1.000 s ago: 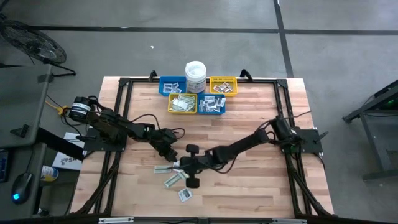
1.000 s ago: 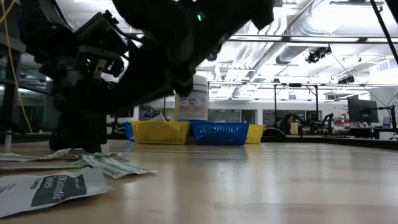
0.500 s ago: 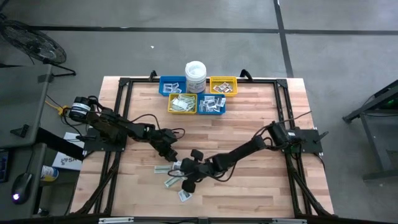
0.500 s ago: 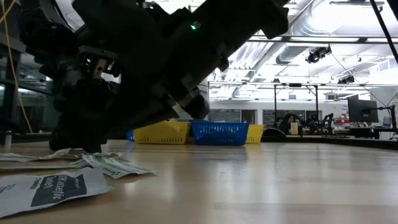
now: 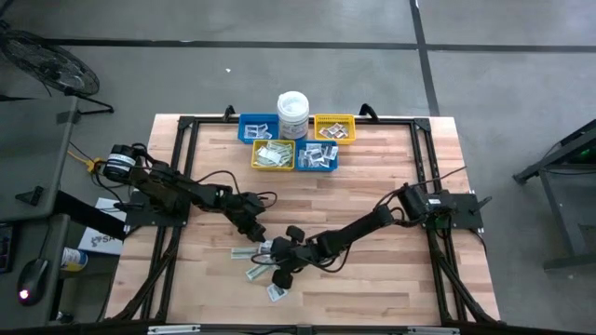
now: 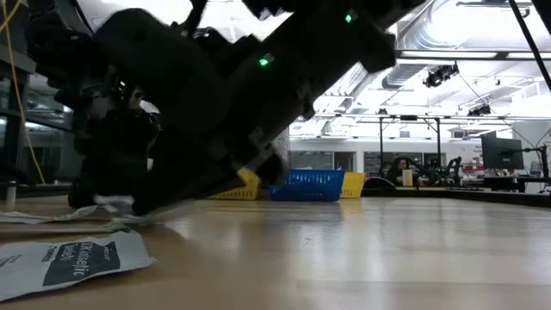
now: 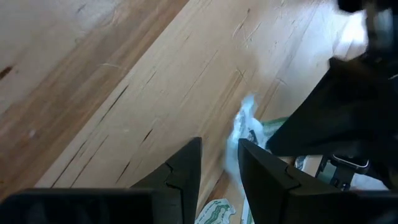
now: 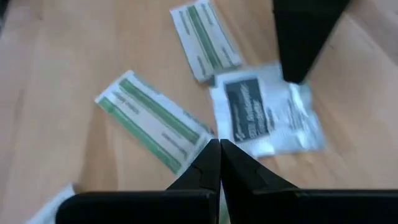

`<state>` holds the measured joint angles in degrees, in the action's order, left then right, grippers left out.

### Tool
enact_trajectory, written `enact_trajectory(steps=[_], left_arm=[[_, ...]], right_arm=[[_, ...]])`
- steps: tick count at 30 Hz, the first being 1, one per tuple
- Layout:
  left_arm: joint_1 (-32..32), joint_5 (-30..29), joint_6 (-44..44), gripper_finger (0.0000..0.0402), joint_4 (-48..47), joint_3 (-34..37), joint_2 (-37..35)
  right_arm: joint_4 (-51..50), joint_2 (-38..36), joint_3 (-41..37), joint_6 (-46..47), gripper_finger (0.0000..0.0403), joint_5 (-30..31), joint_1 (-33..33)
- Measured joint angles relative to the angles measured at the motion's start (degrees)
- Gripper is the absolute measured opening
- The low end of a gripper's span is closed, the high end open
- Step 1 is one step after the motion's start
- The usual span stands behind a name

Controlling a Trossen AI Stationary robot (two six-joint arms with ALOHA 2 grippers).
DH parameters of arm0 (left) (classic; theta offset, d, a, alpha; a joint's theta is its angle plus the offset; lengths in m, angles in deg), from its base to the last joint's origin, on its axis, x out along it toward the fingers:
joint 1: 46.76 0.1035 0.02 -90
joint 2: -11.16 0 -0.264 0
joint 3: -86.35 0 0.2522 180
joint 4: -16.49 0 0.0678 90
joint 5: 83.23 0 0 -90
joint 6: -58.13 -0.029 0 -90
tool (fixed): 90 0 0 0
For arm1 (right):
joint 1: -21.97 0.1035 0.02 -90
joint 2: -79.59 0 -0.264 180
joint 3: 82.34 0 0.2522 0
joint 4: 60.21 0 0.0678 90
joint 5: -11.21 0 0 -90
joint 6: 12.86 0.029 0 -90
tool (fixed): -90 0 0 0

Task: Pick & Place First Aid Supplies
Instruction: Put the black towelette pack into the right blue bin

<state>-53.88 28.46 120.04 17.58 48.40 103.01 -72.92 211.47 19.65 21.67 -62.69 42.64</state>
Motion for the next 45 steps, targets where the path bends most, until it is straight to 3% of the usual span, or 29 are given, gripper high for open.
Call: enact_trajectory(steps=[20, 23, 29, 33, 37, 45], left_arm=[[0.0, 2.1, 0.1, 0.0110, 0.6, 0.0, 0.1], [-0.1, 2.0, 0.4, 0.0090, 1.5, 0.0, 0.2], [-0.2, 1.4, 1.2, 0.0009, 1.4, -0.2, 0.3], [-0.2, 1.0, 1.4, 0.0006, 1.4, -0.2, 0.3], [-0.1, 0.6, 1.5, 0.0004, 1.4, -0.2, 0.3], [-0.1, 0.5, 1.4, 0.0002, 1.1, -0.2, 0.3]], right_arm=[[0.3, 0.4, 0.0, 0.6, 0.0000, -2.7, -2.8], [0.3, 0.4, 0.0, 0.6, 0.0000, -3.0, -2.7], [0.3, 0.4, 0.0, 0.5, 0.0000, -3.3, -2.7], [0.3, 0.4, 0.0, -0.2, 0.0000, -3.8, -2.7], [0.4, -0.4, 0.0, -3.0, 0.0003, -8.7, -2.8], [-1.4, -6.4, 0.0, -7.6, 0.0029, -10.7, -2.7]])
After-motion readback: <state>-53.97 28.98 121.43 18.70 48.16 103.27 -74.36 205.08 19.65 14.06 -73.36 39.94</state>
